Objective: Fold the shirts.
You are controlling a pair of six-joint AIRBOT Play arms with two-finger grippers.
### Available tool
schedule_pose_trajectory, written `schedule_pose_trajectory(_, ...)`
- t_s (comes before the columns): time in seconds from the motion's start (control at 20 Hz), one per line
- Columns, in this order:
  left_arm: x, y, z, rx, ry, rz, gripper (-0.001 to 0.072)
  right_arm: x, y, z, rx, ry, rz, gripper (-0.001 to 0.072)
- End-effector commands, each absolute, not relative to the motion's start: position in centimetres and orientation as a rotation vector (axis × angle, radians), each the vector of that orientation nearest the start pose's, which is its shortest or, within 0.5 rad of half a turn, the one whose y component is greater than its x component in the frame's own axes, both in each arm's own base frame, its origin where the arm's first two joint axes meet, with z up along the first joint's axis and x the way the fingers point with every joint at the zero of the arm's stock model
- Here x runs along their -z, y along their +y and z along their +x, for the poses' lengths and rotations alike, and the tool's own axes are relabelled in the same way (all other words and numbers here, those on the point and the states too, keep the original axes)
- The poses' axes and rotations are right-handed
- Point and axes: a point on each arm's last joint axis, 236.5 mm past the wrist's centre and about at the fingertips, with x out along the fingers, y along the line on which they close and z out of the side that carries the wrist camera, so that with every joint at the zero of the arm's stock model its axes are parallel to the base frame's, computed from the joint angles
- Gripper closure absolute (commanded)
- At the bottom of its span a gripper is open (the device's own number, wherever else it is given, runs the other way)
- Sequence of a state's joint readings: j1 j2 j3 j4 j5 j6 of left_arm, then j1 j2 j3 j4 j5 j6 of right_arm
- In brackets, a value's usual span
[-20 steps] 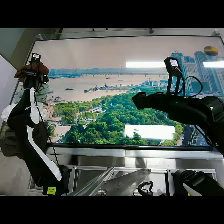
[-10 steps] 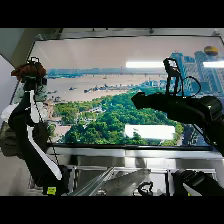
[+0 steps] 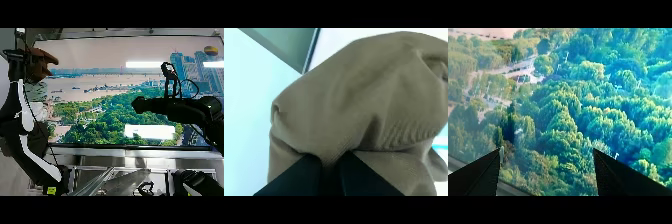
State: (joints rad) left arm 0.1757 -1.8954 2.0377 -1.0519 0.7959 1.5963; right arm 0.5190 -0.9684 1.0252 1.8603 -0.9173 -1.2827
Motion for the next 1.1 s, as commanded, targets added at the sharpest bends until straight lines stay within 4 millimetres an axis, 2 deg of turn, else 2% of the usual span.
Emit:
schedule_pose_trajectory(0.0, -14.1, 10.0, 59.8, -0.176, 0.763, 0.22, 0.0694, -10.5, 23.7, 30.3, -0.488, 1.02, 0.289, 0.0089)
schedule_pose_trajectory(0.1, -14.6, -0.5, 57.2, 0.13, 0.831, 0.036, 0.0694, -10.4, 23.7, 30.3, -0.486, 1.022, 0.287, 0.0089)
schedule_pose_trajectory(0.15, -15.0, -5.8, 55.4, 0.279, 0.863, -0.04, 0.0695, -10.4, 23.6, 30.3, -0.485, 1.021, 0.288, 0.0088)
schedule_pose_trajectory(0.25, -15.2, -14.8, 50.8, 0.505, 0.927, -0.125, 0.0695, -10.4, 23.2, 30.6, -0.472, 1.021, 0.296, 0.0088)
schedule_pose_trajectory(0.3, -14.5, -18.4, 47.9, 0.573, 0.976, -0.128, 0.0695, -10.3, 22.7, 30.8, -0.458, 1.029, 0.301, 0.0088)
schedule_pose_trajectory(0.4, -12.6, -24.3, 41.6, 0.669, 1.076, -0.106, 0.0695, -9.7, 20.8, 31.2, -0.409, 1.06, 0.311, 0.0088)
schedule_pose_trajectory(0.5, -10.6, -28.7, 35.5, 0.742, 1.152, -0.086, 0.0694, -9.2, 19.0, 31.5, -0.378, 1.077, 0.298, 0.009)
schedule_pose_trajectory(0.55, -9.3, -30.2, 33.2, 0.755, 1.185, -0.093, 0.0694, -9.1, 18.2, 31.7, -0.37, 1.083, 0.296, 0.009)
schedule_pose_trajectory(0.65, -6.9, -32.3, 30.0, 0.767, 1.228, -0.104, 0.0694, -8.9, 16.9, 31.6, -0.366, 1.11, 0.317, 0.009)
schedule_pose_trajectory(0.8, -3.5, -34.1, 27.8, 0.751, 1.26, -0.127, 0.0683, -8.8, 15.3, 31.1, -0.373, 1.161, 0.372, 0.009)
schedule_pose_trajectory(0.85, -3.1, -34.5, 27.9, 0.743, 1.247, -0.146, 0.0468, -8.8, 14.7, 30.9, -0.372, 1.179, 0.388, 0.009)
schedule_pose_trajectory(0.9, -3.0, -34.5, 28.0, 0.723, 1.253, -0.17, 0.014, -8.7, 14.1, 30.8, -0.365, 1.188, 0.399, 0.0091)
schedule_pose_trajectory(0.95, -3.6, -34.1, 28.3, 0.706, 1.269, -0.191, 0.0045, -8.6, 13.2, 30.8, -0.345, 1.199, 0.409, 0.0091)
schedule_pose_trajectory(1.0, -4.5, -32.9, 28.4, 0.699, 1.298, -0.182, 0.0046, -8.4, 12.1, 30.7, -0.329, 1.215, 0.412, 0.0093)
schedule_pose_trajectory(1.05, -5.7, -31.5, 28.3, 0.703, 1.324, -0.162, 0.0047, -8.1, 11.1, 30.2, -0.315, 1.241, 0.414, 0.0154)
